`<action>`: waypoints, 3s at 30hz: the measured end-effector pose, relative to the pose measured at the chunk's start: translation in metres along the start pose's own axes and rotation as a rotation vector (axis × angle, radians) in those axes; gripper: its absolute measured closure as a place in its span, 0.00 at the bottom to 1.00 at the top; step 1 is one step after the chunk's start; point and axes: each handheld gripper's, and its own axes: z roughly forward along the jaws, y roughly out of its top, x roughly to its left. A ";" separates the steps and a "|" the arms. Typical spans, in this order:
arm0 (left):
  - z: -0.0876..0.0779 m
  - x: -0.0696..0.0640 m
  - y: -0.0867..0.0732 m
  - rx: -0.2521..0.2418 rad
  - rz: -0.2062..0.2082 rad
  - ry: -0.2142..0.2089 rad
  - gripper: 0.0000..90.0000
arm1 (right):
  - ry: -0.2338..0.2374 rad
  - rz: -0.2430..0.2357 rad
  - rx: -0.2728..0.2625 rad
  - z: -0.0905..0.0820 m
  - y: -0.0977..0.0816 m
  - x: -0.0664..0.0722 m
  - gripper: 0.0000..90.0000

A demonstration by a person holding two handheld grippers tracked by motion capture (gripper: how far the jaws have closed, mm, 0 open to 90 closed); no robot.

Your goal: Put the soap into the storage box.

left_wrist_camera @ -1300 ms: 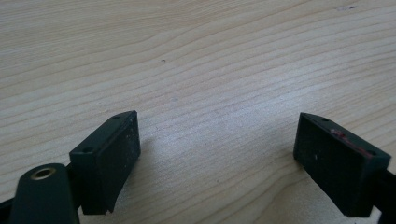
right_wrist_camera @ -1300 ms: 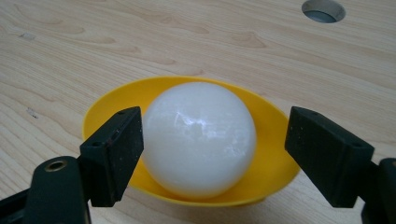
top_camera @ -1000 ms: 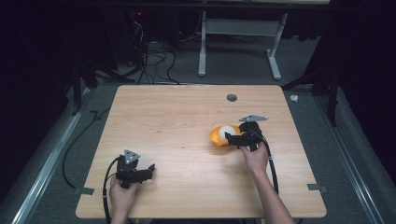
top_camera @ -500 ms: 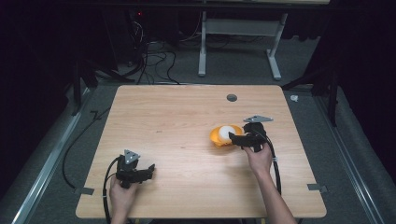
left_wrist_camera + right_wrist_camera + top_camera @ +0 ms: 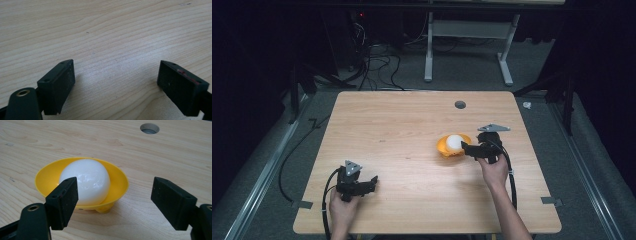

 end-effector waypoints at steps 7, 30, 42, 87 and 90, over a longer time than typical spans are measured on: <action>0.000 0.000 0.000 0.000 0.000 0.000 0.17 | -0.006 0.011 -0.012 -0.006 -0.006 -0.005 0.26; 0.000 0.000 0.000 0.002 0.001 0.001 0.17 | -0.013 0.026 -0.024 -0.020 -0.016 -0.011 0.27; 0.000 0.000 0.000 0.002 0.002 0.001 0.17 | -0.012 0.030 -0.032 -0.026 -0.023 -0.012 0.27; 0.000 0.000 0.000 0.003 0.002 0.001 0.17 | 0.011 0.039 -0.021 -0.033 -0.055 0.001 0.27; 0.000 0.000 0.000 0.003 0.002 0.001 0.17 | 0.014 0.034 -0.020 -0.033 -0.057 0.004 0.27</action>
